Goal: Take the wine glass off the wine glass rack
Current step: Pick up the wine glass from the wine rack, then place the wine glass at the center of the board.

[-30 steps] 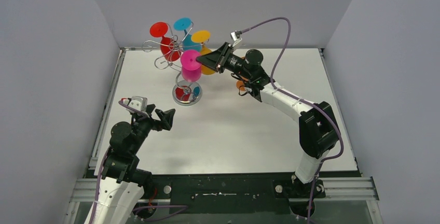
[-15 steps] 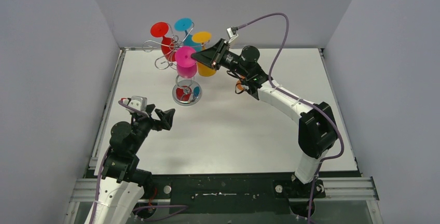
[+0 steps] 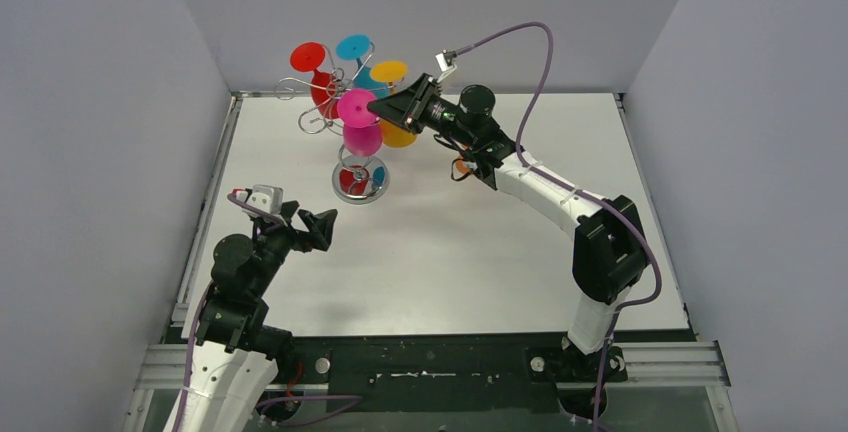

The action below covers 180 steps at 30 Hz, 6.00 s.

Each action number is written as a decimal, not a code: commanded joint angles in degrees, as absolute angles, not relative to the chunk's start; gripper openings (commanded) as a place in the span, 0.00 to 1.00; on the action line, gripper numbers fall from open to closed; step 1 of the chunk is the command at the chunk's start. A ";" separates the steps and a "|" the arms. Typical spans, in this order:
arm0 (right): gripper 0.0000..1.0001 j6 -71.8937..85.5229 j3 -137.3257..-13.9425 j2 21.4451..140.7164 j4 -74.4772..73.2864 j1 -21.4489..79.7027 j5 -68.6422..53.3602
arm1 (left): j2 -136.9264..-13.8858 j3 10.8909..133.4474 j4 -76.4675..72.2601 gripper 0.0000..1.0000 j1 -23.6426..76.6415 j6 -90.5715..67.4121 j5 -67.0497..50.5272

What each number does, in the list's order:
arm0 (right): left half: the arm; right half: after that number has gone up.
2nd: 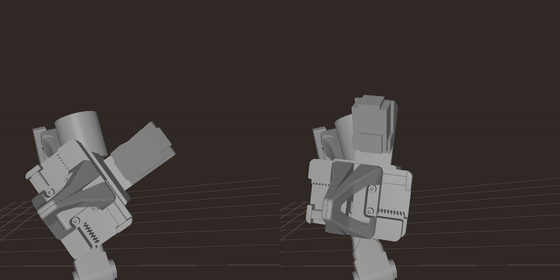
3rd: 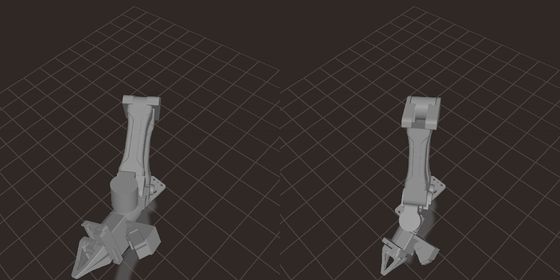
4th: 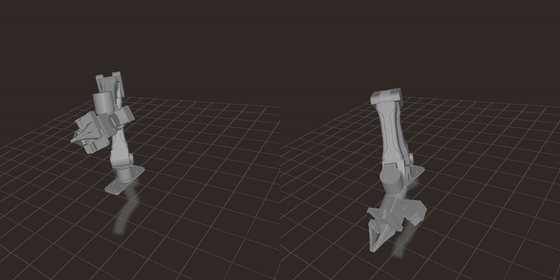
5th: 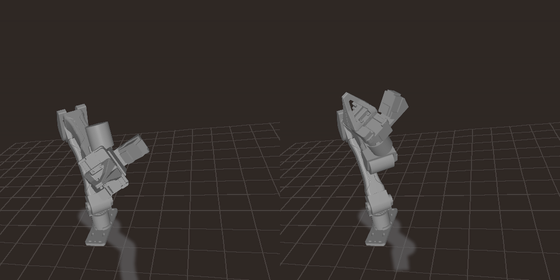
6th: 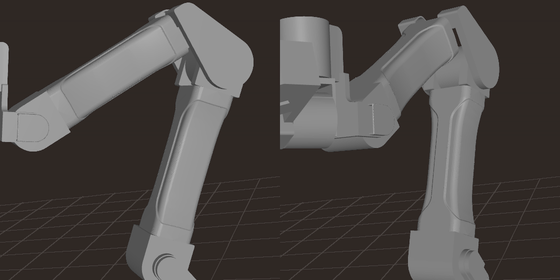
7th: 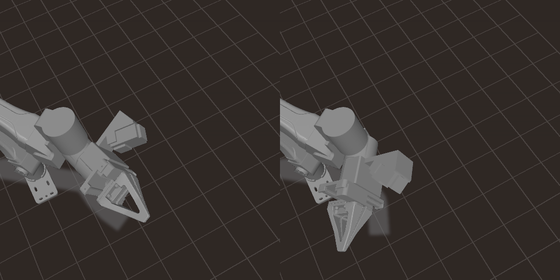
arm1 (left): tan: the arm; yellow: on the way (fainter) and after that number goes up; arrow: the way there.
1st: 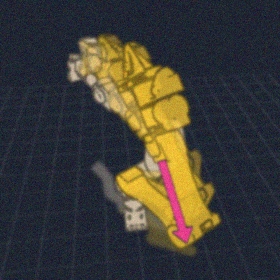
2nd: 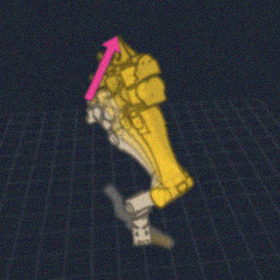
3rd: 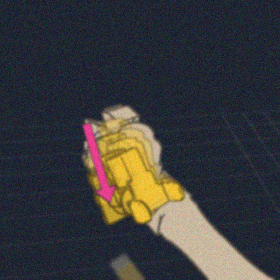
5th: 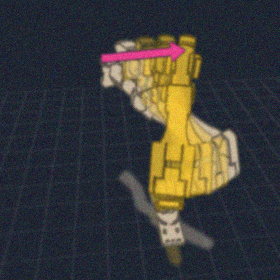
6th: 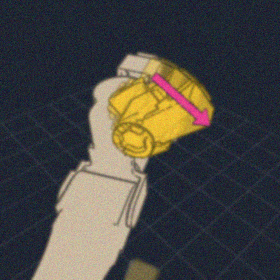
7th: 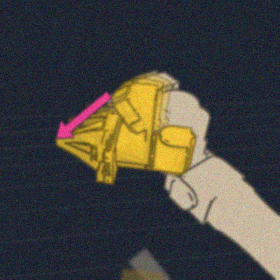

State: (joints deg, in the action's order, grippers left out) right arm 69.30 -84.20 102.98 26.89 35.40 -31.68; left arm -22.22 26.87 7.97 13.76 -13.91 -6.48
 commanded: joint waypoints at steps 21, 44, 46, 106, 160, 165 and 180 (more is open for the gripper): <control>0.00 86.04 -78.13 104.46 53.71 30.88 -34.19 | -23.11 28.12 6.70 0.87 13.01 -13.97 -7.91; 0.00 84.56 -76.55 102.41 43.33 29.90 -23.90 | -23.12 28.12 6.68 0.88 12.75 -13.97 -8.04; 0.00 86.45 -75.73 102.43 45.12 29.52 -24.02 | -23.12 28.12 6.62 0.88 12.79 -13.97 -8.00; 0.00 57.82 -47.50 77.93 31.97 30.17 -38.85 | -29.25 31.60 6.33 0.90 12.48 -22.82 -28.03; 0.00 43.29 -39.47 69.72 38.48 37.41 -46.96 | -44.42 24.03 -28.52 0.50 26.89 -43.75 -37.68; 0.00 44.35 -39.29 70.61 41.30 37.43 -48.43 | -46.36 23.80 -32.09 0.42 27.09 -45.02 -40.92; 0.24 44.48 -42.35 74.59 40.88 37.65 -53.54 | -46.70 23.24 -36.56 0.00 27.31 -44.12 -46.32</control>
State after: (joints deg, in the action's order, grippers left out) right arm 45.84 -38.87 73.63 37.60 37.23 -52.10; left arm -46.52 21.63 -32.67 26.92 -46.04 -41.17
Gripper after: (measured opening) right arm 0.209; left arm 0.020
